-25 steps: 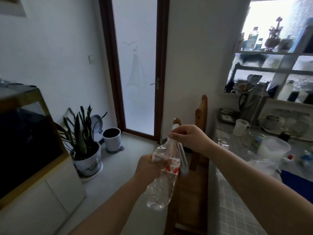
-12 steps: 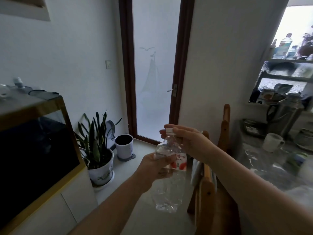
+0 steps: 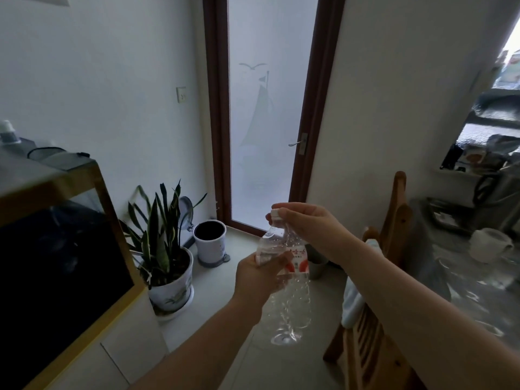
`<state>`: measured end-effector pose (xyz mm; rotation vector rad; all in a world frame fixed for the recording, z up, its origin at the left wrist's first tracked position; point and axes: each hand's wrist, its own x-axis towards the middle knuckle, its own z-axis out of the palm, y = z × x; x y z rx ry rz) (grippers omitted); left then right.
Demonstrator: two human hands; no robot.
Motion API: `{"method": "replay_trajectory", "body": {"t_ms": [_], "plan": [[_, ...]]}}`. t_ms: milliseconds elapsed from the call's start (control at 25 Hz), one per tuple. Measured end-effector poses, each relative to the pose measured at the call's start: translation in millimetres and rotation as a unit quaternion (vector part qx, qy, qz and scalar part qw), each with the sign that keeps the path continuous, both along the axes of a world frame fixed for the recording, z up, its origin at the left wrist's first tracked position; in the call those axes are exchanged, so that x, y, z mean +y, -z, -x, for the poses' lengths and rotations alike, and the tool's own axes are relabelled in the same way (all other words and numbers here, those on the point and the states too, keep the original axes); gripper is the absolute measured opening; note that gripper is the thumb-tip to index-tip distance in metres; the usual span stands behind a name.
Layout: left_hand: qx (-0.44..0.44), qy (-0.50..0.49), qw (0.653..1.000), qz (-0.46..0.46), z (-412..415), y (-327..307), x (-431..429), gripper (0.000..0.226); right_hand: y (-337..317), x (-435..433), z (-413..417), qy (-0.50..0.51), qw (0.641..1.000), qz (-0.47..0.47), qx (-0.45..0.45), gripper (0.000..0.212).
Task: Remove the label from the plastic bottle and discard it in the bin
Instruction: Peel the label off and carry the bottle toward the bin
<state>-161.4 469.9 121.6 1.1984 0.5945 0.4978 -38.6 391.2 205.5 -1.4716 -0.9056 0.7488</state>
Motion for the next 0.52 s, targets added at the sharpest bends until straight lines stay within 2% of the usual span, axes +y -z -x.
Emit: {"method": "replay_trajectory", "body": {"t_ms": [120, 240, 320, 400, 520], "plan": [[0.005, 0.026, 0.999, 0.045, -26, 1, 38, 0.020, 23, 25, -33, -0.025, 0.995, 0.093, 0.005, 0.052], [0.003, 0.019, 0.999, 0.049, -59, 1, 83, 0.034, 53, 38, -75, -0.085, 0.973, 0.210, 0.051, 0.041], [-0.017, 0.006, 0.998, 0.059, -82, 3, 110, 0.039, 72, 49, -98, -0.121, 0.957, 0.259, 0.043, 0.037], [-0.028, -0.010, 0.996, 0.078, -113, 7, 137, 0.043, 85, 69, -120, -0.106, 0.958, 0.258, 0.063, 0.032], [-0.016, -0.017, 0.996, 0.084, -168, 9, 181, 0.048, 93, 107, -162, -0.065, 0.969, 0.207, 0.122, 0.030]]}}
